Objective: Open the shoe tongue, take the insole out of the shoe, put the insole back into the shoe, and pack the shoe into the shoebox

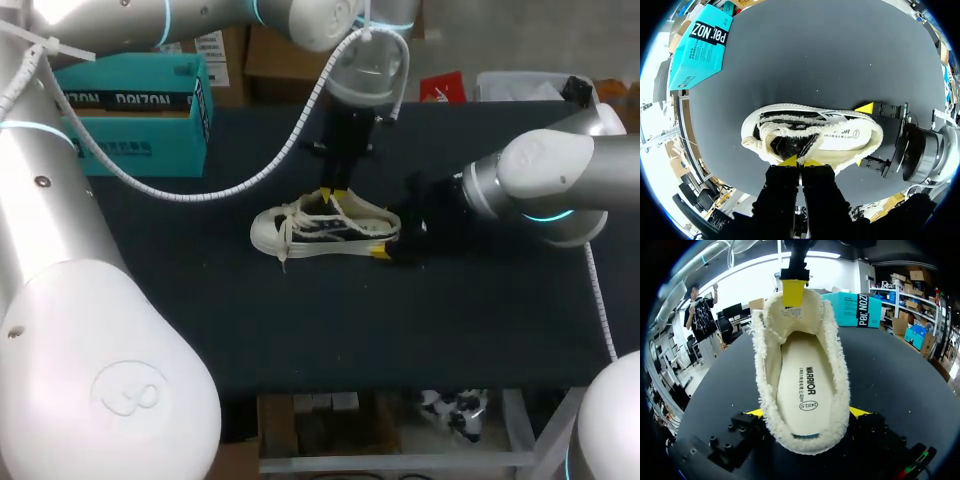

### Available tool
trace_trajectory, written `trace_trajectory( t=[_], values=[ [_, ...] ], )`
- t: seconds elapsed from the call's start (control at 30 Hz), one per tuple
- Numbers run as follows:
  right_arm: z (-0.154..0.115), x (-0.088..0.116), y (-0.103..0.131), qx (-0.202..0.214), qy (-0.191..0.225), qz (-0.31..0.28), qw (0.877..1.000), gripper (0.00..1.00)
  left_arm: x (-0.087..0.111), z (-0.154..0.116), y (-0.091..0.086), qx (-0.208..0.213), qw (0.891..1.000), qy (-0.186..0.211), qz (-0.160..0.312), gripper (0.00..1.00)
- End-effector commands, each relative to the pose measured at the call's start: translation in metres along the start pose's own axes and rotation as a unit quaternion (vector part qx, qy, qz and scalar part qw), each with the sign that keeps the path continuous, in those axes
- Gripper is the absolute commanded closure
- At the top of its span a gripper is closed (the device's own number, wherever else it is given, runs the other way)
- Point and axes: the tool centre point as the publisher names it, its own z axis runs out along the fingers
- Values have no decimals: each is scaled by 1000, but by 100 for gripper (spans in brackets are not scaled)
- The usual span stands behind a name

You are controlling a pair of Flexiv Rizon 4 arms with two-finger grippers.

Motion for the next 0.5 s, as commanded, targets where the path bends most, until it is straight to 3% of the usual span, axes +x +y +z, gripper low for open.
trace_trajectory(
  t=[0.03, 0.27, 0.5],
  values=[
    [5, 0, -2, 0, 0, 0, 1000, 100, -41, 0, 19, 40, 995, 95, 7, 100],
    [5, 0, -2, 0, 0, 0, 1000, 100, -75, 14, 16, 52, 985, 163, 38, 100],
    [5, 0, -2, 0, 0, 0, 1000, 100, -87, 31, 2, 34, 982, 181, 44, 100]
  ],
)
